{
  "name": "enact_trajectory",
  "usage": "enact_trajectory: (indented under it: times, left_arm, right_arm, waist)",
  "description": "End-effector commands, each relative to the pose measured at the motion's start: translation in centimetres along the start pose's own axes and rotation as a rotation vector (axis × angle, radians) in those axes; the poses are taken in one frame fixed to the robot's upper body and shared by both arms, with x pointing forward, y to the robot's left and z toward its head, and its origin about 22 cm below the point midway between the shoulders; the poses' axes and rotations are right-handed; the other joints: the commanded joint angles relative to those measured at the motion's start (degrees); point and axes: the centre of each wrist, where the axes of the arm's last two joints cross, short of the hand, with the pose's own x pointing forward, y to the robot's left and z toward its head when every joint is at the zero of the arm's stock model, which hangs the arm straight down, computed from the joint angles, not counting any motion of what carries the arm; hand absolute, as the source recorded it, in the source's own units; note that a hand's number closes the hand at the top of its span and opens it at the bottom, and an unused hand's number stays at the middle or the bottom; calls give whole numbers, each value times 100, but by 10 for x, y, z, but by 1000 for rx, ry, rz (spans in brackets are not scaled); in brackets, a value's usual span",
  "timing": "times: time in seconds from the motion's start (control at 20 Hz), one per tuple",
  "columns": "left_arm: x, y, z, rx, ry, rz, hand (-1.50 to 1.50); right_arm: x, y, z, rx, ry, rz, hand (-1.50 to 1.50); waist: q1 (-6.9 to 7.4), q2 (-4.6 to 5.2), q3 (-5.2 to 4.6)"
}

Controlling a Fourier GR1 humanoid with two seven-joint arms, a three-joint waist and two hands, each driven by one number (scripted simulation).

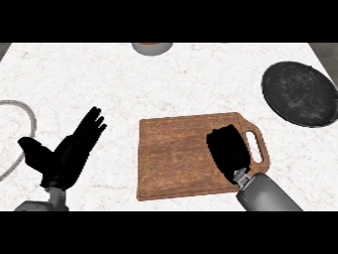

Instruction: Pick the bell pepper from the cutting board and place it in the pan

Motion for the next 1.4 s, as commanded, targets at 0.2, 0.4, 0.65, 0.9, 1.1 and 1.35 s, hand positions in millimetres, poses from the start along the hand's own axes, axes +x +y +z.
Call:
enact_trajectory:
  times: [0.2, 0.4, 0.65, 0.9, 1.1, 1.35]
  left_arm:
    - [0, -14, -2, -19, 6, 12, 0]
    - [1, 0, -1, -13, 8, 0, 0]
    - [6, -8, -11, -31, 6, -13, 0]
    - [-2, -15, -9, -63, 2, -27, 0]
    - [10, -4, -4, -63, -5, -8, 0]
    - [13, -23, -6, -76, -3, -37, 0]
  right_arm:
    - [-30, -35, 49, -389, 237, -436, 150]
    - [-55, -42, 85, -540, 269, -613, 150]
    - [-71, -36, 106, -604, 262, -875, 150]
    - [-118, -13, 105, -628, 311, -973, 150]
    - [-154, 10, 65, -632, 368, -850, 150]
    - [-178, 41, 25, -660, 419, -762, 150]
  waist:
    - [106, -3, -11]
    - [128, 16, -10]
    - [228, 58, -7]
    - [335, 65, -11]
    - [411, 70, -11]
    - [473, 82, -5]
